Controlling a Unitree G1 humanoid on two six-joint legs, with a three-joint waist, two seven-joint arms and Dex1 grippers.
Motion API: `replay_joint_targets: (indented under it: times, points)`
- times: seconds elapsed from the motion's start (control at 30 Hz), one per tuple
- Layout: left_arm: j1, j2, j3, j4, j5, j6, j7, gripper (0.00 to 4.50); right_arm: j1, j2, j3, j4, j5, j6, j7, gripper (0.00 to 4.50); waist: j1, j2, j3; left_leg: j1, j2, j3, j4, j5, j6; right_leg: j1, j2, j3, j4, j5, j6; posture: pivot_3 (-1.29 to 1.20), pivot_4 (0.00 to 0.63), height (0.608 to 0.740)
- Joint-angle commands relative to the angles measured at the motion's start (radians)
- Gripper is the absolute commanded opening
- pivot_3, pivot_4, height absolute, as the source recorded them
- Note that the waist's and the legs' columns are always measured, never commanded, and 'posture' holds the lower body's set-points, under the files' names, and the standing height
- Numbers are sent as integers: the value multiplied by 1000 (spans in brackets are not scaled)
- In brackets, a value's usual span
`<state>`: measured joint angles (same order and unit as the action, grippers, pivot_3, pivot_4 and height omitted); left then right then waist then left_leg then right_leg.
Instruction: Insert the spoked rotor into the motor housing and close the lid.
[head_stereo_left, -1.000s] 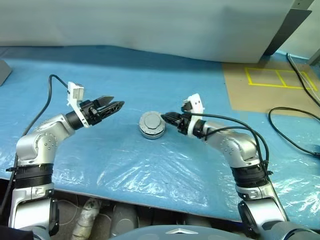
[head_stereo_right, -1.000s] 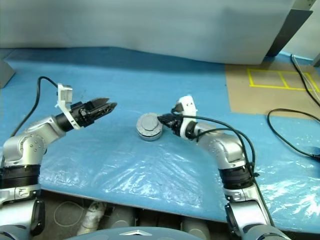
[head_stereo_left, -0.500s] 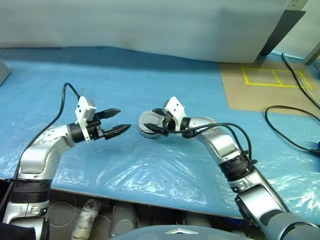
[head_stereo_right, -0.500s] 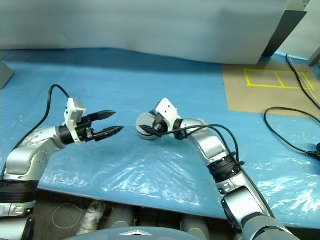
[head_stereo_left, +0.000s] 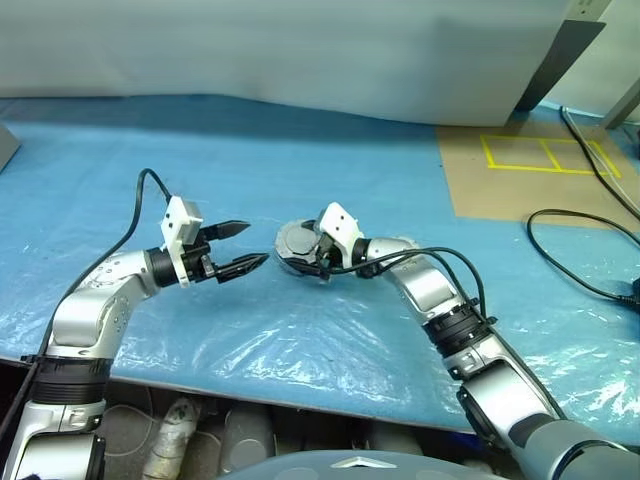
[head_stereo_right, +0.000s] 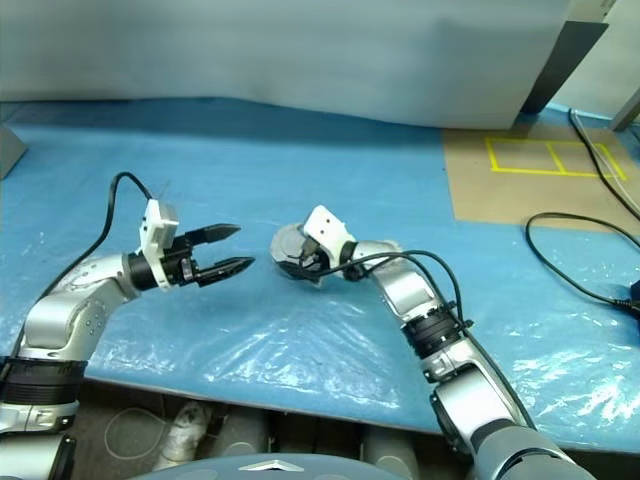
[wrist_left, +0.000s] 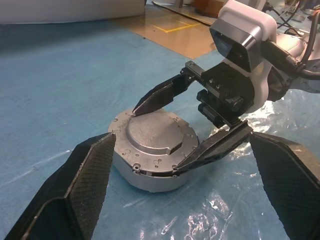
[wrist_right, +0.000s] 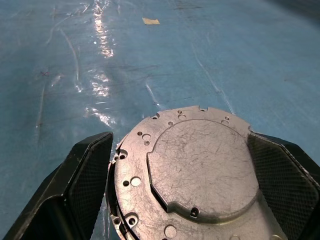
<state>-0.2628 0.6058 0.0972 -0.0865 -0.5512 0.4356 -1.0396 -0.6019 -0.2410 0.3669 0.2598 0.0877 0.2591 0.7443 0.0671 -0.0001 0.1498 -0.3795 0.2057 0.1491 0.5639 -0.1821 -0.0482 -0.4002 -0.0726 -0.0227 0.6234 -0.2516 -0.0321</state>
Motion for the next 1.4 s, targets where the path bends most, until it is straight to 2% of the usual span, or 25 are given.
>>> replay_joint_targets:
  times: [0.03, 0.37, 0.47, 0.53, 0.57, 0.97, 1.1, 1.2, 1.4]
  points:
    - [-5, 8, -10, -14, 18, -37, -14, 4500, -26, 12, -30, 9, -12, -30, -12, 4478, 0, 0, 0, 0, 0, 0, 0, 0, 0, 0, 0, 0, 0, 0, 0, 0, 150, 740]
    - [3, 25, -49, -7, 91, -123, -49, 4500, -18, 18, -21, 91, -49, -72, 13, 4478, -1, 0, 0, 0, 0, 0, 0, 0, 0, 0, 0, 0, 0, 0, 0, 0, 150, 740]
    - [-1, 22, -45, -2, 95, -126, -47, 4500, -4, 21, -23, 66, -42, -64, 26, 3876, -2, 0, 0, 0, 0, 0, 0, 0, 0, 0, 0, 0, 0, 0, -1, 0, 150, 740]
    - [-4, 22, -43, 3, 96, -128, -47, 4500, 4, 21, -25, 36, -31, -43, 41, 3237, -1, 0, 0, 0, 0, 0, 0, 0, 0, 0, 0, 0, 0, 0, -1, 0, 150, 740]
    - [-6, 20, -40, 8, 95, -127, -44, 4500, 5, 22, -29, 16, -23, -18, 47, 3181, -1, 0, 0, 0, 0, 0, 0, 0, 0, 0, 0, 0, 0, 0, -1, 0, 150, 740]
    - [-19, 6, -54, 28, 102, -127, -33, 4500, -17, 5, -103, -149, 61, 210, 80, 3181, 0, 0, 0, 0, 0, 0, -1, 0, 0, -1, 0, 0, 0, 0, 0, 0, 150, 740]
    - [-20, 5, -55, 33, 102, -126, -31, 4500, 2, -26, -102, -210, 54, 240, 70, 3181, 0, 0, 0, 0, 0, 0, -2, 0, 0, -1, 0, 0, 0, 1, 1, 0, 150, 740]
    - [-18, 0, -61, 37, 107, -130, -30, 4500, 34, -33, -68, -184, 12, 207, 44, 3181, 0, 0, 0, 0, 0, 0, -2, 0, 0, -1, 0, 0, 0, 1, 2, 0, 150, 740]
    - [-25, -1, -66, 43, 113, -132, -33, 4500, 53, -1, -54, -145, -1, 193, 12, 3181, 0, 0, 0, 0, 0, 0, -1, 0, 0, -1, 0, 0, 0, 0, 0, 0, 150, 740]
